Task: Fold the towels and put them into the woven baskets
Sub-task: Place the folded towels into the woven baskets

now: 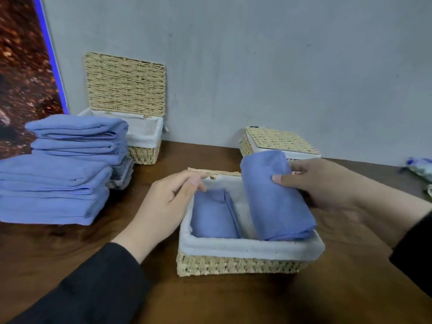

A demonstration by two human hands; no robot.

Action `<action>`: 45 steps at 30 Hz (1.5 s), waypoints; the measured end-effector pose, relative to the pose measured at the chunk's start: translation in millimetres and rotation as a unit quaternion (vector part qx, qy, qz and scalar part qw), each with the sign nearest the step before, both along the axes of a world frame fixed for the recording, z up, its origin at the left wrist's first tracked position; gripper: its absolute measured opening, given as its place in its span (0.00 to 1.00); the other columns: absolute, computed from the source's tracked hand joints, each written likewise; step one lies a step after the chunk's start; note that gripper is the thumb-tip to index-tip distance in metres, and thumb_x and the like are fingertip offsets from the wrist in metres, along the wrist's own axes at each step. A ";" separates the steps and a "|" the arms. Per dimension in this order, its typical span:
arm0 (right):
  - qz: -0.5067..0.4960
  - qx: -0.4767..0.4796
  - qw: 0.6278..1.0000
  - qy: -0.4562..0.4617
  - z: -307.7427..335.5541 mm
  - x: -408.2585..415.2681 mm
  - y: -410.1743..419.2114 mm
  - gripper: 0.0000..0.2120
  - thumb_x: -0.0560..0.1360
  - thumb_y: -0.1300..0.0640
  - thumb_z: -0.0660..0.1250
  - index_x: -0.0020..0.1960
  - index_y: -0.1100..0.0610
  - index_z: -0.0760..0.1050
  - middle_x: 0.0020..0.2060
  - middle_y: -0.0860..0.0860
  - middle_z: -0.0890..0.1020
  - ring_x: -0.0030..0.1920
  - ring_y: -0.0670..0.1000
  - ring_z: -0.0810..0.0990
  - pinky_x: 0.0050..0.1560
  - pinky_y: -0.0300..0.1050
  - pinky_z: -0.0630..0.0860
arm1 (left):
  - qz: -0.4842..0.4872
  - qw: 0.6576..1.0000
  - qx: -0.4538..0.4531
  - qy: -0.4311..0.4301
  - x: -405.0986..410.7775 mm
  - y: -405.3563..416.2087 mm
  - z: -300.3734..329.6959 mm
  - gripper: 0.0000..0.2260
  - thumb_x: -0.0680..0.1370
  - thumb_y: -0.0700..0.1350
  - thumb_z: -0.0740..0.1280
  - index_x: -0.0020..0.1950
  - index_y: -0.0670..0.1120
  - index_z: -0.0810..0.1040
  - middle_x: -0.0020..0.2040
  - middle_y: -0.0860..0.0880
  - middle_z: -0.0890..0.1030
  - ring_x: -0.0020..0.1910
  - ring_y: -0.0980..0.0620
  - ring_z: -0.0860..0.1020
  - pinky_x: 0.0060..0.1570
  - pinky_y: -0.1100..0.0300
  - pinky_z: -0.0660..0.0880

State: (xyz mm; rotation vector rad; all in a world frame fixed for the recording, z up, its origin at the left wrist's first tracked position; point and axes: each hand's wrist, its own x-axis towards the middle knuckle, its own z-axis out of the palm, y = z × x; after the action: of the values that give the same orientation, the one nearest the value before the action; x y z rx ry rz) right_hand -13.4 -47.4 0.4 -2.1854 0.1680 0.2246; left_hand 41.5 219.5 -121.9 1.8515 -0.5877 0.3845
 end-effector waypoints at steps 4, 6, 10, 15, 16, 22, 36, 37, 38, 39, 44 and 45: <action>0.036 -0.237 0.971 -0.014 -17.7 17.3 -0.5 0.09 0.79 0.43 0.68 0.51 0.47 0.82 0.42 0.43 0.86 0.43 0.45 0.84 0.39 0.38 0.76 | 0.027 0.999 0.013 -0.038 4.8 -3.7 -9.8 0.20 0.81 0.57 0.54 0.45 0.51 0.83 0.52 0.66 0.82 0.60 0.63 0.77 0.58 0.70 0.68; 0.032 -0.267 0.963 -0.004 -30.8 25.6 0.3 0.16 0.78 0.41 0.68 0.55 0.53 0.82 0.49 0.51 0.86 0.50 0.53 0.84 0.53 0.50 0.80 | 0.027 0.999 0.010 -0.046 4.9 -3.5 -10.1 0.21 0.82 0.57 0.54 0.44 0.50 0.83 0.52 0.66 0.82 0.59 0.63 0.77 0.59 0.71 0.67; 0.052 -0.318 0.946 0.027 -49.3 30.1 5.1 0.23 0.79 0.41 0.66 0.53 0.63 0.79 0.50 0.60 0.84 0.41 0.54 0.78 0.44 0.49 0.72 | 0.026 0.998 0.016 -0.050 4.2 -4.0 -8.7 0.22 0.82 0.57 0.53 0.43 0.49 0.83 0.51 0.68 0.81 0.59 0.62 0.77 0.60 0.70 0.67; 0.058 -0.481 0.865 -0.128 -21.1 19.6 10.2 0.22 0.76 0.35 0.65 0.61 0.49 0.76 0.52 0.46 0.81 0.50 0.49 0.78 0.49 0.46 0.76 | 0.020 0.998 0.019 -0.061 5.7 -3.2 -10.1 0.22 0.82 0.57 0.53 0.47 0.48 0.85 0.49 0.67 0.81 0.57 0.61 0.78 0.60 0.69 0.67; 0.091 -0.471 0.862 -0.164 -13.1 15.1 12.5 0.25 0.74 0.32 0.66 0.64 0.45 0.74 0.57 0.41 0.79 0.55 0.46 0.77 0.53 0.45 0.75 | 0.020 0.998 0.021 -0.064 6.0 -2.9 -10.6 0.22 0.83 0.56 0.54 0.48 0.49 0.85 0.49 0.66 0.81 0.57 0.61 0.78 0.60 0.69 0.66; 0.302 -0.468 0.831 -0.002 -12.5 10.9 16.7 0.45 0.69 0.27 0.68 0.79 0.33 0.51 0.76 0.31 0.62 0.73 0.40 0.65 0.71 0.42 0.65 | 0.021 0.996 0.029 -0.082 6.5 -2.6 -10.0 0.21 0.83 0.54 0.54 0.49 0.48 0.85 0.50 0.64 0.81 0.55 0.63 0.78 0.61 0.70 0.65; 0.332 -0.524 0.780 0.084 -45.1 34.5 9.7 0.42 0.72 0.28 0.66 0.79 0.38 0.51 0.63 0.47 0.76 0.57 0.52 0.76 0.60 0.52 0.76 | 0.020 0.996 0.031 -0.079 6.0 -3.4 -10.9 0.22 0.83 0.54 0.54 0.47 0.46 0.85 0.48 0.67 0.82 0.55 0.61 0.79 0.61 0.66 0.67; 0.331 -0.523 0.781 0.086 -45.4 34.4 10.6 0.43 0.72 0.28 0.66 0.79 0.38 0.50 0.65 0.47 0.76 0.59 0.52 0.76 0.62 0.53 0.75 | 0.021 0.996 0.029 -0.078 5.6 -3.6 -10.9 0.22 0.83 0.54 0.54 0.47 0.47 0.85 0.48 0.66 0.82 0.55 0.60 0.79 0.61 0.66 0.66; 0.329 -0.522 0.782 0.085 -45.8 34.4 11.5 0.43 0.71 0.28 0.66 0.79 0.38 0.50 0.66 0.47 0.75 0.61 0.52 0.76 0.63 0.53 0.75 | 0.022 0.996 0.026 -0.079 5.3 -3.7 -10.9 0.22 0.83 0.54 0.54 0.47 0.47 0.85 0.48 0.65 0.82 0.54 0.61 0.79 0.61 0.67 0.66; 0.328 -0.523 0.782 0.083 -45.9 34.0 12.6 0.43 0.71 0.28 0.66 0.79 0.37 0.50 0.67 0.47 0.75 0.61 0.53 0.76 0.63 0.53 0.75 | 0.022 0.996 0.024 -0.081 5.2 -3.6 -11.3 0.22 0.83 0.54 0.54 0.47 0.46 0.85 0.48 0.64 0.82 0.54 0.61 0.79 0.61 0.66 0.66; 0.320 -0.465 0.819 0.107 -36.2 30.4 11.1 0.41 0.70 0.26 0.66 0.77 0.35 0.55 0.71 0.41 0.71 0.65 0.48 0.74 0.67 0.49 0.72 | 0.065 0.985 0.044 -0.151 1.5 1.8 -9.9 0.17 0.83 0.51 0.57 0.50 0.46 0.85 0.48 0.58 0.83 0.54 0.62 0.78 0.61 0.53 0.71; 0.312 -0.438 0.839 0.089 -30.9 29.8 11.6 0.40 0.69 0.24 0.65 0.76 0.34 0.59 0.70 0.37 0.72 0.65 0.43 0.74 0.67 0.45 0.72 | 0.087 0.980 0.046 -0.172 0.0 8.4 -7.7 0.17 0.84 0.51 0.58 0.51 0.46 0.85 0.49 0.57 0.83 0.54 0.61 0.77 0.60 0.52 0.71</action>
State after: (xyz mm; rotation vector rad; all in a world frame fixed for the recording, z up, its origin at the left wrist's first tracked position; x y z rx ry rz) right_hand 16.4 -35.8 -30.5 -3.0779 -0.4467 0.8607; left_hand 41.5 227.9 -129.7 1.9458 -0.6875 0.8184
